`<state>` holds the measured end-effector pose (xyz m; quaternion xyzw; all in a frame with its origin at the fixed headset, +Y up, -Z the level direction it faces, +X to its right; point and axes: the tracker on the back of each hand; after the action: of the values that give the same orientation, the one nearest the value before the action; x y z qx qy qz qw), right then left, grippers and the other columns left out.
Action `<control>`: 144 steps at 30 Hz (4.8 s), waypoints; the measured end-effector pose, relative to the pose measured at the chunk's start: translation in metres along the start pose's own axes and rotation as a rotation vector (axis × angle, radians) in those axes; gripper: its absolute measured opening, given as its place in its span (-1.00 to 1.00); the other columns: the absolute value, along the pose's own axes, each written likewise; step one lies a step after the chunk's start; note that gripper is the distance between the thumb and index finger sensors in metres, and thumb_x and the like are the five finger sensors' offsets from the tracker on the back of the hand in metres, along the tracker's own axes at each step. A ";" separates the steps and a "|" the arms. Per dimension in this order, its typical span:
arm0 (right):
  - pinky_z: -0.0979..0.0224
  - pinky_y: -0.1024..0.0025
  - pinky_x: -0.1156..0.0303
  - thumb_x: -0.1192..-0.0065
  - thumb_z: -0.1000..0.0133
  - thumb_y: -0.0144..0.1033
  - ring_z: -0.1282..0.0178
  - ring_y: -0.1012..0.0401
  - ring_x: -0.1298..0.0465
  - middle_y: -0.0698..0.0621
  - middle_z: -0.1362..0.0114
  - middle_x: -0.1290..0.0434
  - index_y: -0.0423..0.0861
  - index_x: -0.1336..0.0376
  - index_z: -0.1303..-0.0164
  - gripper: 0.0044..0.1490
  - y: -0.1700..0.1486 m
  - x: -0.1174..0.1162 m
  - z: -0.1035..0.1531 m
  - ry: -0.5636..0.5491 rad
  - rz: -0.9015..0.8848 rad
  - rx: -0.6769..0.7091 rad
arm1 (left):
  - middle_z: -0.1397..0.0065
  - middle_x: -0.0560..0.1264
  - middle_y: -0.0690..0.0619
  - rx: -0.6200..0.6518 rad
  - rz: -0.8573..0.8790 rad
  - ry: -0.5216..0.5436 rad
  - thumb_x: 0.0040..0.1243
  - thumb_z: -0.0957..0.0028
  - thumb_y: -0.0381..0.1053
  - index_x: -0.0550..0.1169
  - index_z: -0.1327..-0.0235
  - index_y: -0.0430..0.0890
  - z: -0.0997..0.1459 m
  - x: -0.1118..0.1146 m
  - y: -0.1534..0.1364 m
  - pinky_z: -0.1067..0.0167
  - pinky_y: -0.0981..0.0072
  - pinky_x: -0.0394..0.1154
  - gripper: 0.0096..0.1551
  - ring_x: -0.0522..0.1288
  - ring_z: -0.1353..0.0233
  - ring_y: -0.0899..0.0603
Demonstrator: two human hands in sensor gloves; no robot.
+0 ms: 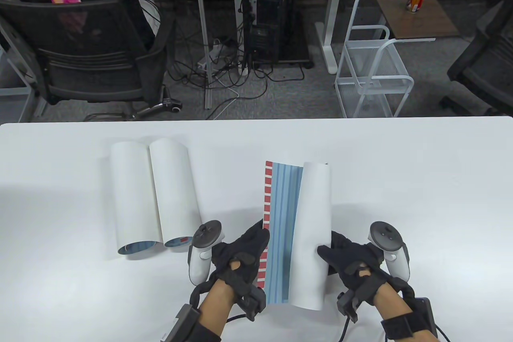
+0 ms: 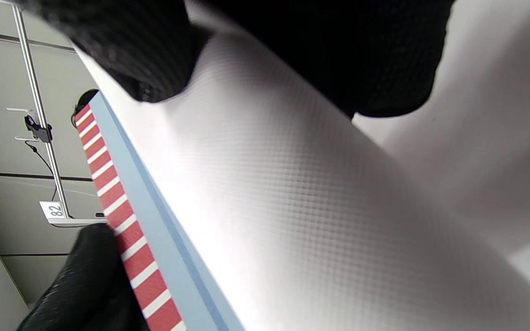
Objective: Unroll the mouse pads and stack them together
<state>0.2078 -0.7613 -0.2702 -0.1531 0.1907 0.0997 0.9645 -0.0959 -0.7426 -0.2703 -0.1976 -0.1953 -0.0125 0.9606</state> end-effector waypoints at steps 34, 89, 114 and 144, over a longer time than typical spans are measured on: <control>-0.38 -0.10 -0.30 -0.13 0.06 0.23 -0.44 -0.13 -0.32 -0.19 -0.55 -0.07 -0.07 0.27 -0.48 0.13 -0.034 -0.022 -0.010 0.164 -0.293 -0.145 | -0.21 0.70 0.04 0.338 -0.464 0.210 0.12 -0.02 0.01 0.43 -0.44 0.19 0.035 0.017 0.073 0.09 0.23 0.74 -0.38 0.80 0.02 -0.13; -0.39 -0.15 -0.27 -0.04 0.05 0.19 -0.47 -0.18 -0.28 -0.24 -0.57 -0.05 -0.09 0.20 -0.49 0.05 -0.043 0.002 -0.007 0.107 -0.351 -0.194 | -0.15 0.74 0.03 0.532 -0.565 0.220 0.16 0.02 -0.02 0.51 -0.39 0.16 0.075 0.001 0.116 0.10 0.15 0.72 -0.39 0.80 0.03 -0.19; 0.43 0.17 -0.54 -0.29 0.03 -0.12 0.52 0.06 -0.66 -0.13 0.22 -0.66 -0.17 -0.39 -0.08 -0.44 0.018 0.080 0.038 -0.632 0.469 -0.108 | 0.02 0.77 0.07 0.201 -0.855 0.797 0.23 0.06 0.02 0.48 -0.39 0.01 0.044 -0.030 0.073 0.34 0.27 0.74 -0.35 0.81 0.28 -0.12; 0.14 0.10 -0.50 -0.42 0.03 -0.26 0.24 0.05 -0.60 -0.08 -0.12 -0.54 0.21 -0.08 -0.38 -0.19 -0.010 0.060 0.011 -0.690 1.023 -0.476 | -0.46 0.52 0.01 -0.289 -1.660 0.761 0.47 0.22 0.21 0.39 -0.47 0.06 -0.035 0.000 -0.002 0.08 0.15 0.65 -0.07 0.71 0.04 -0.18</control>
<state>0.2688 -0.7594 -0.2820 -0.2116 -0.1079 0.6280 0.7411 -0.0826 -0.7578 -0.2995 -0.0946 0.0578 -0.7853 0.6091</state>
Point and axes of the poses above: the tracker on the back of each hand, its own y axis roughly to the thumb side, its own z axis roughly from the fingertips to the wrist, x = y × z
